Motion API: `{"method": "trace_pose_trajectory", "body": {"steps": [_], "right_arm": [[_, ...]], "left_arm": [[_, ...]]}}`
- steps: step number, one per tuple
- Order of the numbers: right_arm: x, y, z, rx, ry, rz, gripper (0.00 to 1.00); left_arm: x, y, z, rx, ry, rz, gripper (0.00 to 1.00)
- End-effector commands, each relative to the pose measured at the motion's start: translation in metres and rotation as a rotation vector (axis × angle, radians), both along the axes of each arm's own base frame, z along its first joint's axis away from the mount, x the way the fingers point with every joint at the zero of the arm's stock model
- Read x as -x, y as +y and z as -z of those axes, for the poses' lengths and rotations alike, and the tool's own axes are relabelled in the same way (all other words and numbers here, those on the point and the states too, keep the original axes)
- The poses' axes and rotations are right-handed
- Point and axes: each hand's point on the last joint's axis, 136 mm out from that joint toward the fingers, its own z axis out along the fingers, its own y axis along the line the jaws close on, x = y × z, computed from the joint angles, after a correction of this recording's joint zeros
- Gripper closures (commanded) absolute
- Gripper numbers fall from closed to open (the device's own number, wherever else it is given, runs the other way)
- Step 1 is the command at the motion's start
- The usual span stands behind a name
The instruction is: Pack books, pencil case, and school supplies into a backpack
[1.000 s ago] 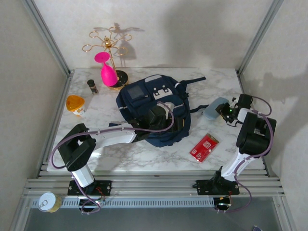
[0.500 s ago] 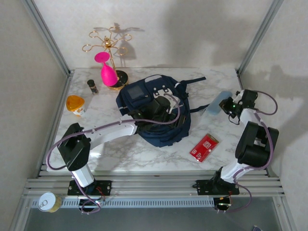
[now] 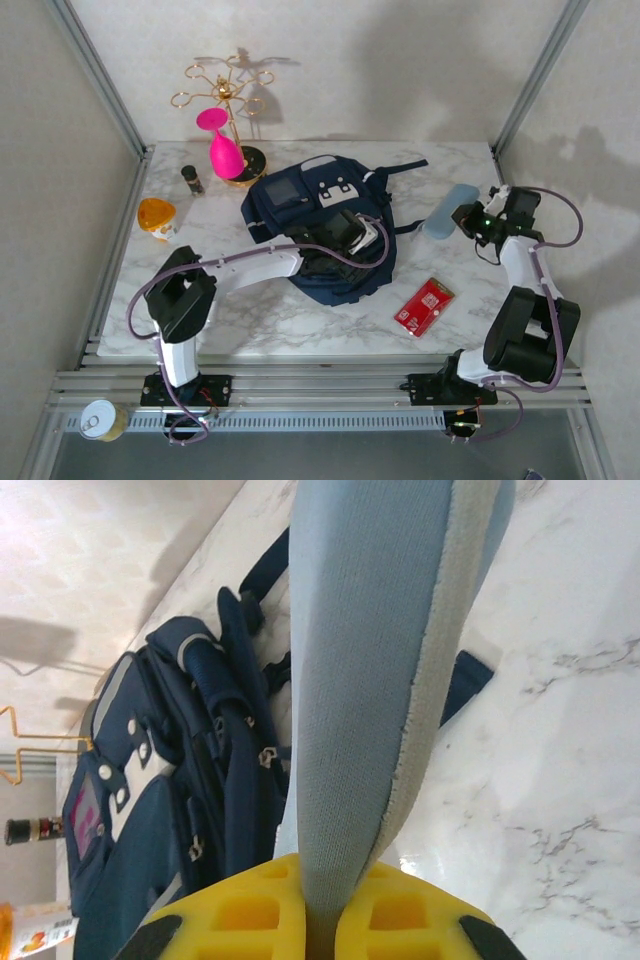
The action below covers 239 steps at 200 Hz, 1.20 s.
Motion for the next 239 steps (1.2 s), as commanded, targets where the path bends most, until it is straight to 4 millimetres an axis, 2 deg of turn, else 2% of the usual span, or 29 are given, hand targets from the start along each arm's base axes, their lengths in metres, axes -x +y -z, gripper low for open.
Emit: {"method": "trace_pose_trajectory", "body": {"steps": [1, 45, 69, 92, 110, 122, 138, 173, 206, 223, 239], "right_arm": [[0.006, 0.012, -0.007, -0.036, -0.006, -0.028, 0.97], [0.011, 0.033, -0.020, -0.056, -0.015, -0.078, 0.98], [0.019, 0.046, -0.027, -0.075, -0.016, -0.113, 0.98], [0.028, 0.057, -0.030, -0.100, -0.004, -0.143, 0.98], [0.037, 0.063, -0.034, -0.106, 0.000, -0.166, 0.97], [0.043, 0.065, -0.037, -0.101, 0.006, -0.171, 0.97], [0.051, 0.069, -0.038, -0.094, 0.018, -0.184, 0.97], [0.068, 0.078, -0.032, -0.099, 0.073, -0.214, 0.97], [0.076, 0.104, -0.028, -0.151, 0.096, -0.276, 0.96], [0.071, 0.123, -0.030, -0.183, 0.071, -0.301, 0.95], [0.057, 0.144, -0.032, -0.235, 0.039, -0.328, 0.94]], "left_arm": [[-0.017, 0.007, 0.002, -0.079, -0.070, -0.024, 0.21], [-0.050, 0.016, -0.025, -0.024, -0.166, -0.110, 0.38], [-0.064, 0.021, -0.027, 0.006, -0.139, -0.127, 0.48], [-0.061, 0.015, -0.020, 0.013, -0.100, -0.093, 0.61], [-0.053, 0.005, -0.015, 0.028, -0.045, -0.044, 0.75], [-0.048, 0.000, -0.016, 0.047, -0.026, -0.020, 0.85], [-0.055, -0.003, -0.028, 0.083, -0.051, -0.049, 1.00], [-0.075, -0.022, -0.068, 0.220, -0.077, -0.139, 1.00], [-0.093, -0.040, -0.116, 0.371, -0.088, -0.229, 1.00], [-0.096, -0.048, -0.137, 0.442, -0.075, -0.251, 1.00], [-0.096, -0.049, -0.159, 0.506, -0.078, -0.284, 1.00]]}}
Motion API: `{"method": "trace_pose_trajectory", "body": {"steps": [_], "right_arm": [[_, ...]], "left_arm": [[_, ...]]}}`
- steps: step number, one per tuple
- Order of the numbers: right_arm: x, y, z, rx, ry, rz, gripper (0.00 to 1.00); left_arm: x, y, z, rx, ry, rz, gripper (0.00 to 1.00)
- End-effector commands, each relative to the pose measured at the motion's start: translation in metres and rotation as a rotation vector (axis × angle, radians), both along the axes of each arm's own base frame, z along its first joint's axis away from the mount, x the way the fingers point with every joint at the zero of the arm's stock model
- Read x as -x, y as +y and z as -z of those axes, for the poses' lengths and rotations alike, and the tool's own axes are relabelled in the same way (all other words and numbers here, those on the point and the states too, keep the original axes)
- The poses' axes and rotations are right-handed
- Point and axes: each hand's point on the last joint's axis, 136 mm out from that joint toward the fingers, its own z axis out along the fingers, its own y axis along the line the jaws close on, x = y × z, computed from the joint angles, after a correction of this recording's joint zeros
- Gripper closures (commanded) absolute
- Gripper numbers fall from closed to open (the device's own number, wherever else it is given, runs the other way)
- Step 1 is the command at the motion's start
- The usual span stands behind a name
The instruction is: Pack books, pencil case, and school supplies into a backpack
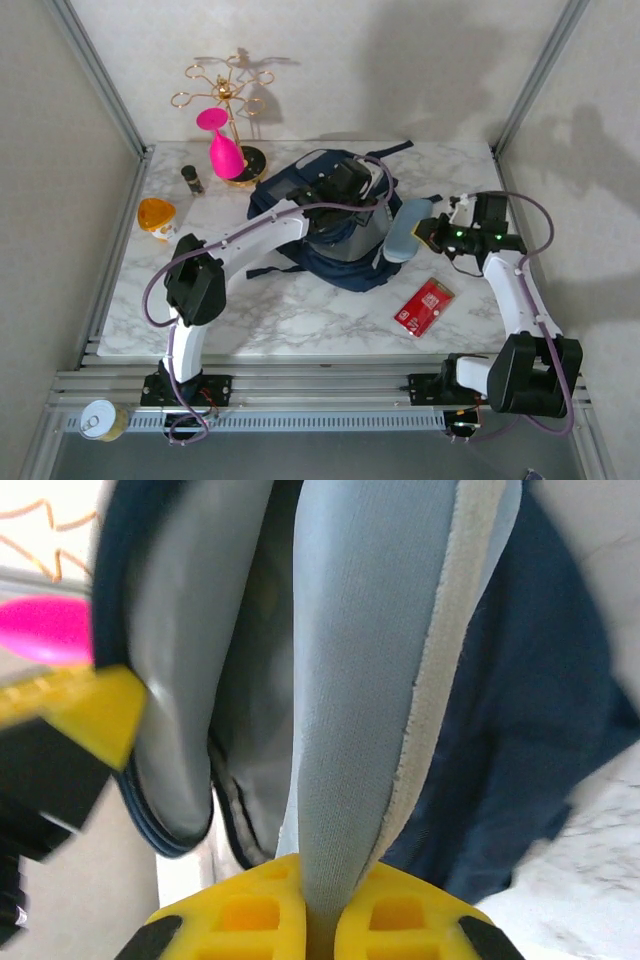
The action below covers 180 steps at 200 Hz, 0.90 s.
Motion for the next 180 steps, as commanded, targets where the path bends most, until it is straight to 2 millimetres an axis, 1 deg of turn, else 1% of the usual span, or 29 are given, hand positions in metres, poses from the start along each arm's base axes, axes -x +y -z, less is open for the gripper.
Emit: {"method": "trace_pose_trajectory", "body": {"steps": [1, 10, 25, 35, 50, 57, 68, 74, 91, 107, 120, 127, 137, 145, 153, 168, 180], "right_arm": [[-0.015, 0.029, -0.009, -0.105, -0.042, -0.034, 0.94], [-0.025, 0.048, -0.015, -0.156, -0.079, -0.065, 0.93], [-0.046, 0.076, -0.018, -0.185, -0.122, -0.095, 0.91], [-0.060, 0.092, -0.012, -0.177, -0.125, -0.098, 0.87], [-0.078, 0.117, -0.007, -0.229, -0.124, -0.101, 0.87], [-0.085, 0.125, -0.001, -0.239, -0.129, -0.083, 0.87], [-0.095, 0.131, 0.014, -0.239, -0.127, -0.038, 0.87], [-0.100, 0.136, 0.019, -0.256, -0.127, -0.029, 0.87], [-0.112, 0.152, 0.018, -0.289, -0.206, -0.048, 0.86], [-0.124, 0.160, 0.023, -0.286, -0.257, -0.016, 0.86], [-0.132, 0.167, 0.029, -0.299, -0.264, 0.016, 0.84], [-0.135, 0.172, 0.032, -0.299, -0.259, 0.016, 0.81], [-0.138, 0.179, 0.043, -0.277, -0.230, 0.004, 0.76], [-0.136, 0.181, 0.050, -0.259, -0.211, -0.006, 0.72], [-0.132, 0.180, 0.049, -0.247, -0.218, -0.021, 0.68], [-0.122, 0.167, 0.052, -0.180, -0.207, -0.014, 0.57], [-0.111, 0.158, 0.045, -0.132, -0.221, -0.030, 0.50]], "left_arm": [[-0.004, -0.017, -0.058, 0.194, -0.036, -0.051, 1.00], [-0.002, -0.019, -0.069, 0.235, -0.038, -0.058, 1.00], [0.000, -0.020, -0.085, 0.297, -0.041, -0.082, 1.00], [-0.002, -0.017, -0.092, 0.322, -0.045, -0.113, 1.00], [-0.005, -0.010, -0.100, 0.343, -0.054, -0.162, 1.00], [-0.005, -0.007, -0.104, 0.355, -0.058, -0.184, 1.00], [-0.005, -0.004, -0.113, 0.383, -0.067, -0.200, 1.00], [-0.005, -0.003, -0.118, 0.404, -0.072, -0.203, 1.00], [-0.001, -0.004, -0.129, 0.461, -0.071, -0.197, 1.00], [-0.001, -0.003, -0.136, 0.507, -0.065, -0.215, 1.00], [-0.001, -0.002, -0.140, 0.537, -0.065, -0.225, 1.00], [-0.001, -0.001, -0.143, 0.548, -0.072, -0.229, 1.00], [-0.002, 0.002, -0.144, 0.550, -0.085, -0.246, 1.00], [-0.005, 0.008, -0.143, 0.539, -0.093, -0.275, 1.00], [-0.009, 0.013, -0.140, 0.526, -0.095, -0.297, 1.00], [-0.013, 0.017, -0.133, 0.512, -0.091, -0.310, 1.00], [-0.016, 0.018, -0.124, 0.510, -0.077, -0.311, 1.00]]}}
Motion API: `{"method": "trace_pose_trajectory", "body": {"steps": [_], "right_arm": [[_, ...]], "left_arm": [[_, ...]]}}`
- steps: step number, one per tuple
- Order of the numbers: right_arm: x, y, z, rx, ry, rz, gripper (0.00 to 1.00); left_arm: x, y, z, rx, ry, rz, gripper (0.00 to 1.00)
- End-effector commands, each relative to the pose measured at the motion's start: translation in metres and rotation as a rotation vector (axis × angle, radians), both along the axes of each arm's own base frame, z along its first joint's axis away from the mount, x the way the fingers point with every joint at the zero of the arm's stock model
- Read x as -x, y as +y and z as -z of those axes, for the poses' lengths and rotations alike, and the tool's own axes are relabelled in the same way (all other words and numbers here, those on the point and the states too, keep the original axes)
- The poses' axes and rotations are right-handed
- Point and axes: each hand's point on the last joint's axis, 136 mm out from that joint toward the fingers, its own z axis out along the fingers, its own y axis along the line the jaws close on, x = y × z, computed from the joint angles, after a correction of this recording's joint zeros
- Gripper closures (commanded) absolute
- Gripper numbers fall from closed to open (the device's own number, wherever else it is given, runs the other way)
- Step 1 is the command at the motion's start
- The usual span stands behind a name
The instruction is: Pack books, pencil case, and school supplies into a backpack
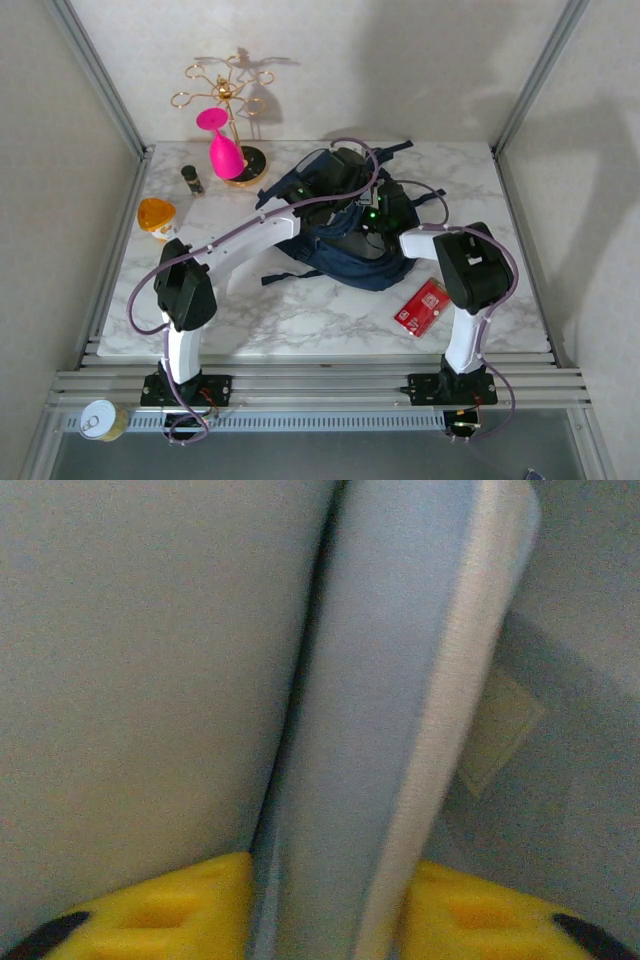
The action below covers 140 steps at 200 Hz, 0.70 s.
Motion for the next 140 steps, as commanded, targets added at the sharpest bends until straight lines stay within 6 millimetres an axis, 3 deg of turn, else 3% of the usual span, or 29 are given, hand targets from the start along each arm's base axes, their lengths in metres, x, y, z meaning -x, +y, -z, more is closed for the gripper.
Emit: {"method": "trace_pose_trajectory", "body": {"steps": [1, 38, 71, 105, 126, 140], "right_arm": [[0.011, -0.016, -0.027, 0.075, -0.082, 0.002, 0.49], [0.053, -0.078, -0.025, 0.280, -0.019, 0.078, 0.35], [0.084, -0.130, -0.045, 0.412, -0.015, 0.143, 0.31], [0.108, -0.169, -0.080, 0.575, -0.028, 0.245, 0.32], [0.122, -0.173, -0.096, 0.596, -0.024, 0.241, 0.32], [0.131, -0.162, -0.088, 0.615, 0.031, 0.180, 0.30]], "left_arm": [[-0.004, 0.006, -0.070, 0.180, -0.132, -0.039, 1.00], [-0.007, 0.003, -0.045, 0.190, -0.093, -0.024, 1.00], [-0.005, 0.000, -0.013, 0.199, -0.013, 0.024, 1.00], [0.020, -0.023, 0.005, 0.264, 0.108, 0.223, 0.64], [0.032, 0.004, -0.009, 0.333, 0.104, 0.228, 0.52], [0.039, 0.031, -0.017, 0.369, 0.067, 0.204, 0.43]]}}
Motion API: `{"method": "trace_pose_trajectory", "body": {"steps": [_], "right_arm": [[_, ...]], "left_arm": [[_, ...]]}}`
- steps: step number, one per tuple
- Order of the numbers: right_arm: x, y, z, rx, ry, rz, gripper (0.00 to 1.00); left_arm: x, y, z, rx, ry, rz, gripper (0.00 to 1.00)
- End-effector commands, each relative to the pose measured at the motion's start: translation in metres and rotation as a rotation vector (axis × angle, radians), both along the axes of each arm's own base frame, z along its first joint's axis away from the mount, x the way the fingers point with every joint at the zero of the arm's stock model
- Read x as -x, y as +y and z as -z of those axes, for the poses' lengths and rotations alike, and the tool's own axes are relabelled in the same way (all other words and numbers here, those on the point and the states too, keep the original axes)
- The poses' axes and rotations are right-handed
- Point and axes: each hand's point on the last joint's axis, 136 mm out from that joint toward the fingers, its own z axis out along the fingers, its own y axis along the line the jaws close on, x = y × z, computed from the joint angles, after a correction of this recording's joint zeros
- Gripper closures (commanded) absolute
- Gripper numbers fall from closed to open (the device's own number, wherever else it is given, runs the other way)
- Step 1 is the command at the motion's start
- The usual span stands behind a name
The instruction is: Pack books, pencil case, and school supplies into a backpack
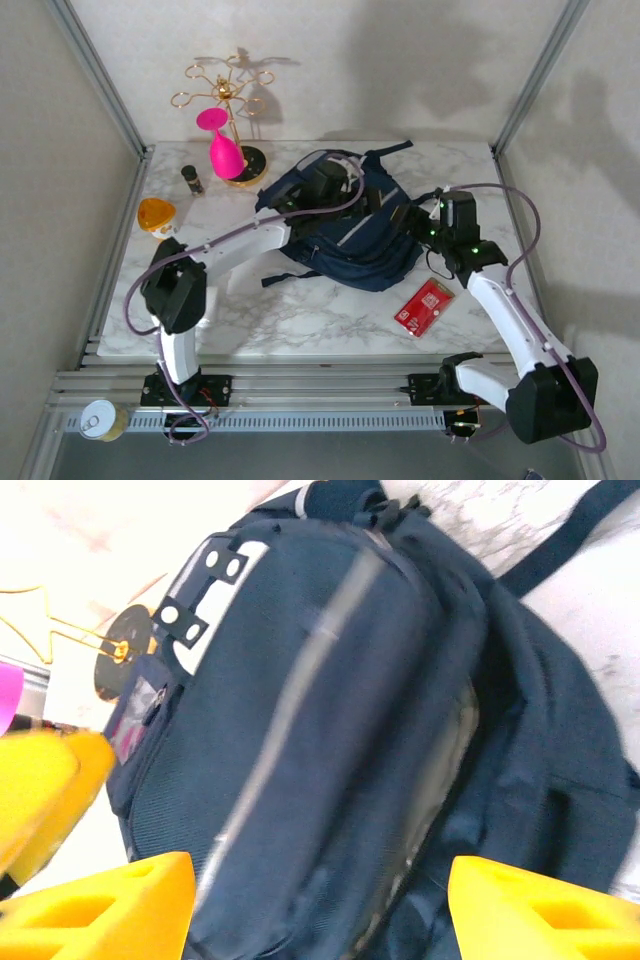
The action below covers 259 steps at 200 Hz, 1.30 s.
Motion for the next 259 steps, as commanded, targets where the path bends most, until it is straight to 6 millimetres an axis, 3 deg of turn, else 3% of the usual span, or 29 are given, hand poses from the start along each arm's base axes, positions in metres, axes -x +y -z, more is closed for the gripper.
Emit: {"method": "trace_pose_trajectory", "body": {"steps": [1, 14, 33, 56, 71, 89, 107, 130, 143, 163, 179, 201, 226, 242, 259], "right_arm": [[0.024, 0.000, 0.015, 0.101, 0.132, -0.032, 0.30], [0.035, 0.022, 0.030, 0.101, 0.201, -0.089, 0.30], [0.051, 0.072, 0.044, 0.069, 0.246, -0.191, 0.30], [0.065, 0.128, 0.064, 0.044, 0.291, -0.308, 0.30], [0.065, 0.146, 0.079, 0.024, 0.323, -0.365, 0.30], [0.054, 0.148, 0.091, 0.066, 0.300, -0.387, 0.29], [0.029, 0.125, 0.102, 0.114, 0.301, -0.367, 0.28], [-0.005, 0.093, 0.091, 0.205, 0.218, -0.335, 0.28], [-0.014, 0.088, 0.077, 0.240, 0.192, -0.327, 0.29], [-0.001, 0.099, 0.068, 0.245, 0.205, -0.322, 0.31], [0.017, 0.118, 0.069, 0.239, 0.227, -0.312, 0.38], [0.040, 0.152, 0.075, 0.218, 0.249, -0.337, 0.44], [0.050, 0.178, 0.087, 0.238, 0.270, -0.345, 0.50], [0.049, 0.180, 0.093, 0.297, 0.290, -0.306, 0.50], [0.047, 0.180, 0.085, 0.307, 0.269, -0.267, 0.49]], "left_arm": [[0.014, 0.036, -0.051, 0.152, -0.067, 0.008, 0.43], [0.012, 0.068, -0.036, 0.119, -0.062, -0.063, 0.36], [0.001, 0.115, 0.008, 0.062, 0.036, -0.181, 0.35], [-0.006, 0.149, 0.047, 0.035, 0.085, -0.259, 0.34], [-0.012, 0.159, 0.070, 0.045, 0.126, -0.284, 0.34], [-0.016, 0.161, 0.094, 0.039, 0.171, -0.296, 0.35], [-0.015, 0.155, 0.105, 0.066, 0.192, -0.288, 0.38], [-0.008, 0.138, 0.110, 0.144, 0.212, -0.261, 0.41], [-0.006, 0.129, 0.110, 0.164, 0.213, -0.246, 0.41], [-0.007, 0.132, 0.114, 0.158, 0.213, -0.276, 0.41], [-0.008, 0.135, 0.115, 0.151, 0.214, -0.287, 0.41], [-0.008, 0.139, 0.115, 0.135, 0.211, -0.304, 0.41], [-0.008, 0.140, 0.118, 0.130, 0.219, -0.313, 0.41], [-0.007, 0.139, 0.120, 0.142, 0.229, -0.314, 0.41], [-0.005, 0.139, 0.124, 0.139, 0.237, -0.308, 0.41]]}}
